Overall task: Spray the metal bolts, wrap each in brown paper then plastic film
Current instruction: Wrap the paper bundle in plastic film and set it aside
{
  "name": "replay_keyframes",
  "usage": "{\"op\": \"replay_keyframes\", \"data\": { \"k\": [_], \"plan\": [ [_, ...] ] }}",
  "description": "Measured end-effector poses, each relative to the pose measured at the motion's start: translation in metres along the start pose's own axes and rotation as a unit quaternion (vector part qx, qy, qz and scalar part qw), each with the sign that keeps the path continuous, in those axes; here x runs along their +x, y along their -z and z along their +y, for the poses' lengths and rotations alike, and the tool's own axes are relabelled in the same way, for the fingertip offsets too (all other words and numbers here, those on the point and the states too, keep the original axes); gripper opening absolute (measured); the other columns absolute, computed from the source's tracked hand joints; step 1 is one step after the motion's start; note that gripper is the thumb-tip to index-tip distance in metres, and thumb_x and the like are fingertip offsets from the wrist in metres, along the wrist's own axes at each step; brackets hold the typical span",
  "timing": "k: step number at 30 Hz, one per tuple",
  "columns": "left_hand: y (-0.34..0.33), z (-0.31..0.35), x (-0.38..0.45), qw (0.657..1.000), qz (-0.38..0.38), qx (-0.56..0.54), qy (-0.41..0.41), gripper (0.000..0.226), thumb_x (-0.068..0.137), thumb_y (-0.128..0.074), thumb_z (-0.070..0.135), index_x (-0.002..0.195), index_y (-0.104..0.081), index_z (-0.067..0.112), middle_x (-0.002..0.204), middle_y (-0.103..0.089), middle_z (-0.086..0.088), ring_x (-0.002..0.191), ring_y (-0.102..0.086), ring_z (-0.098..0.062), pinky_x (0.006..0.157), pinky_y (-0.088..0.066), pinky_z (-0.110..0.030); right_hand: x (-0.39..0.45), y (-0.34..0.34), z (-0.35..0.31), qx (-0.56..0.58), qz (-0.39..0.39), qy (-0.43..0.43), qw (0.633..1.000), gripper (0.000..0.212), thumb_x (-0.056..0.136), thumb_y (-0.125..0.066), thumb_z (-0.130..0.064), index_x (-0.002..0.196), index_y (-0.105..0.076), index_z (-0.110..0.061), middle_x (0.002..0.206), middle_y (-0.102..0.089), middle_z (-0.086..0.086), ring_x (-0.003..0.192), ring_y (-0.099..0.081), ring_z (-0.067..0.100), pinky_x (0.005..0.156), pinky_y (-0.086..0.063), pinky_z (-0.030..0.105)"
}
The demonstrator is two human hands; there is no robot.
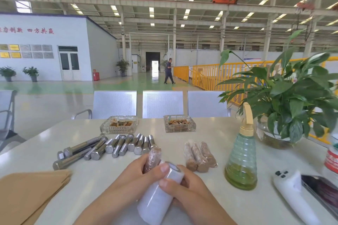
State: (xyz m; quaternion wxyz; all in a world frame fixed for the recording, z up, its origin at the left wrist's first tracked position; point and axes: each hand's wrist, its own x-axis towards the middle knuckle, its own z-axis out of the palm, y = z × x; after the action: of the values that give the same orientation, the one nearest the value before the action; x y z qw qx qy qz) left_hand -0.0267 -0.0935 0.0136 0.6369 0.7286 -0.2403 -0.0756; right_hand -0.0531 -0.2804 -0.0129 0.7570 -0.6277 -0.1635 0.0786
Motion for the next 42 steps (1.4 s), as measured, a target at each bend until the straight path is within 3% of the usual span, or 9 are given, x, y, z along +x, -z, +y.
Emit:
{"op": "replay_keyframes", "data": {
  "k": [2,6,10,15,20,32,36,39,42],
  "plan": [
    [0.002,0.005,0.000,1.000,-0.006,-0.006,0.002,0.043,0.085,-0.076,0.051,0.107,-0.076,0.014,0.082,-0.072,0.008,0.072,-0.067,-0.003,0.059,-0.047,-0.011,-0.002,-0.002,0.000,-0.012,-0.008,0.014,1.000,0.030,0.091,-0.077,-0.015,0.120,-0.074,-0.018,0.125,-0.073,0.012,0.122,-0.067,0.024,0.103,-0.053,0.034],
    [0.006,0.008,0.000,1.000,0.006,-0.007,0.007,0.056,0.071,-0.084,0.062,0.092,-0.072,0.011,0.075,-0.058,0.000,0.066,-0.052,-0.009,0.053,-0.038,-0.018,-0.001,-0.008,0.000,-0.108,0.055,0.049,0.991,0.038,0.075,-0.082,-0.041,0.112,-0.073,-0.039,0.114,-0.077,0.002,0.112,-0.071,0.016,0.107,-0.050,0.042],
    [0.005,0.009,0.000,0.998,0.050,0.034,-0.003,0.067,0.051,-0.085,0.077,0.076,-0.062,0.019,0.069,-0.040,-0.002,0.060,-0.038,-0.014,0.050,-0.028,-0.022,0.001,-0.009,0.002,-0.162,0.073,0.095,0.979,0.039,0.071,-0.079,-0.047,0.109,-0.070,-0.050,0.109,-0.077,-0.007,0.105,-0.072,0.008,0.086,-0.054,0.022],
    [0.004,0.014,-0.002,0.998,0.048,0.025,-0.012,0.049,0.057,-0.086,0.064,0.070,-0.059,0.026,0.066,-0.036,-0.003,0.054,-0.034,-0.011,0.047,-0.027,-0.020,-0.001,-0.009,0.004,-0.197,0.070,0.124,0.970,0.038,0.073,-0.079,-0.044,0.109,-0.069,-0.050,0.107,-0.077,-0.007,0.101,-0.073,0.009,0.085,-0.055,0.022],
    [-0.001,0.005,-0.001,0.991,0.117,0.055,-0.022,0.050,0.070,-0.080,0.046,0.057,-0.039,0.020,0.050,-0.028,-0.001,0.045,-0.025,-0.015,0.041,-0.023,-0.019,0.002,-0.002,-0.003,-0.303,0.208,0.171,0.914,0.032,0.072,-0.086,-0.037,0.097,-0.066,-0.038,0.094,-0.072,-0.019,0.087,-0.067,0.002,0.070,-0.046,0.011],
    [-0.001,0.002,0.007,0.971,0.203,-0.099,0.082,0.046,0.096,-0.067,0.039,0.052,-0.058,0.030,0.055,-0.020,-0.001,0.041,-0.019,-0.016,0.042,-0.023,-0.019,0.004,0.003,0.002,-0.131,0.269,0.093,0.950,0.039,0.062,-0.079,-0.050,0.096,-0.070,-0.031,0.088,-0.074,-0.019,0.080,-0.067,-0.001,0.067,-0.047,0.018],
    [0.005,0.001,0.019,0.945,0.166,-0.180,0.217,0.018,0.099,-0.062,0.025,0.088,-0.054,0.012,0.059,-0.040,-0.004,0.045,-0.038,-0.019,0.040,-0.036,-0.023,0.010,0.008,0.002,-0.044,0.256,0.066,0.964,0.040,0.067,-0.089,-0.042,0.101,-0.074,-0.029,0.093,-0.079,-0.007,0.085,-0.074,0.006,0.076,-0.056,0.030],
    [0.004,-0.005,0.035,0.957,0.113,-0.112,0.241,0.014,0.090,-0.052,-0.008,0.085,-0.056,0.004,0.071,-0.055,-0.013,0.052,-0.050,-0.020,0.049,-0.046,-0.026,0.017,0.016,0.005,0.040,0.248,0.028,0.967,0.058,0.058,-0.096,-0.038,0.108,-0.075,-0.018,0.100,-0.080,0.001,0.097,-0.076,0.021,0.086,-0.060,0.043],
    [-0.007,-0.010,0.054,0.965,0.144,-0.003,0.220,0.010,0.087,-0.062,-0.012,0.085,-0.062,-0.002,0.072,-0.059,-0.019,0.060,-0.059,-0.026,0.065,-0.052,-0.035,0.022,0.022,0.007,0.127,0.248,0.006,0.960,0.063,0.049,-0.097,-0.035,0.106,-0.079,-0.016,0.104,-0.079,0.013,0.097,-0.076,0.031,0.084,-0.059,0.045]
  ]
}}
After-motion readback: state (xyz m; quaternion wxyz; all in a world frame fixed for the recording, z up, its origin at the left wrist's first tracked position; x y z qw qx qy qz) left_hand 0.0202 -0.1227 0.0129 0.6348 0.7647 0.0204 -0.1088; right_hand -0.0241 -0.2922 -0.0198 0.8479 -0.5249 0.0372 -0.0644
